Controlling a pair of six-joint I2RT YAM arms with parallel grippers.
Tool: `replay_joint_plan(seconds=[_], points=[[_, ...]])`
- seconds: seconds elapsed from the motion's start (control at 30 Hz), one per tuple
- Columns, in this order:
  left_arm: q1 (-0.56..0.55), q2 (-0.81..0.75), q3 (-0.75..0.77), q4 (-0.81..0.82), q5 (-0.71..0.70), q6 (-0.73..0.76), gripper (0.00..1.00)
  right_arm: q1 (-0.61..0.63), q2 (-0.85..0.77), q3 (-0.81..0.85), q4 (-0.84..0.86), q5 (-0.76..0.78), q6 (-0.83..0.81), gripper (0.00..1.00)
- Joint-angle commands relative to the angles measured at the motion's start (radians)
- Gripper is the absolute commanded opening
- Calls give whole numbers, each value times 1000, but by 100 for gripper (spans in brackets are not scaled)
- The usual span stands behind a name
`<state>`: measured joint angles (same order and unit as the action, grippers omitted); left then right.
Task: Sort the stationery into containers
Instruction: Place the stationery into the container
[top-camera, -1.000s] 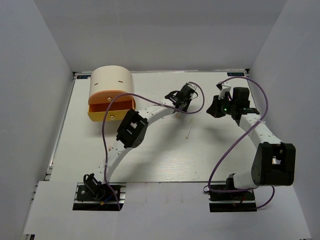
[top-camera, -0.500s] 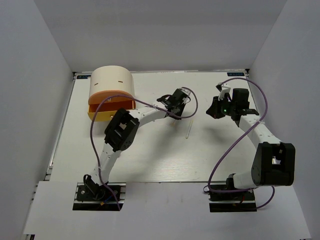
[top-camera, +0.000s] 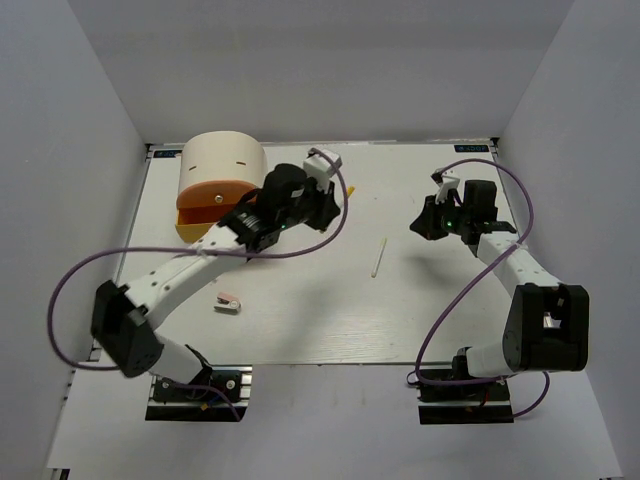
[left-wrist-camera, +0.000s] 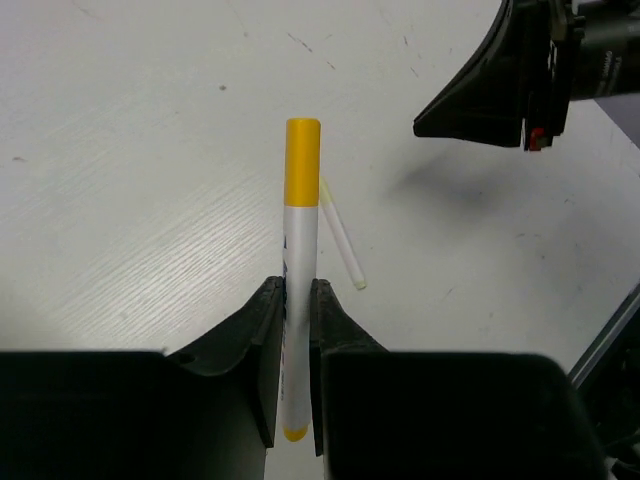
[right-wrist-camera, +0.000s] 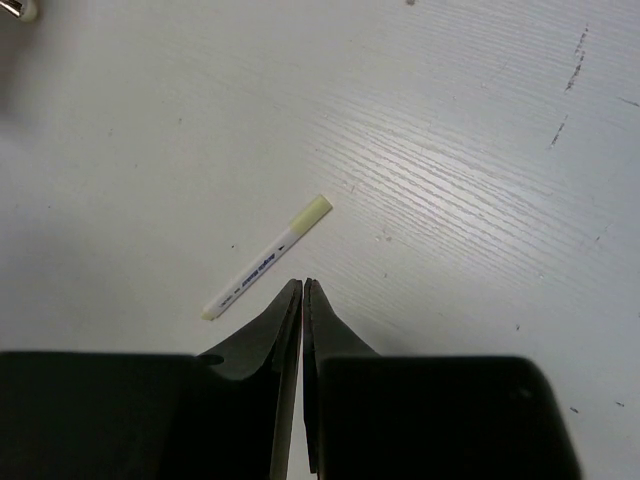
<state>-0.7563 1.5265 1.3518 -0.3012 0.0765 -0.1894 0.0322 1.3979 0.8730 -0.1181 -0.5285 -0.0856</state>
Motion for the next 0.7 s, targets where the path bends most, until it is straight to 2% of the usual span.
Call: replay_joint_plan(seconds=[0.0,0.13,0.3,0.47,0.67], points=[[2,-178,-97,49,-110,100,0,-5,9,-3,49,-34,7,9],[21,-311,-181,5,-233,223,0,-3,21,3,52,-45,7,9],[43,-426,-282,28,-383,355,0,-3,33,14,55,-53,7,9],[64,-485,-404,48,-408,470,0,-3,30,11,52,-53,6,9],[106,-562,-500,172,-420,634,0,-6,23,1,52,-51,1,9]])
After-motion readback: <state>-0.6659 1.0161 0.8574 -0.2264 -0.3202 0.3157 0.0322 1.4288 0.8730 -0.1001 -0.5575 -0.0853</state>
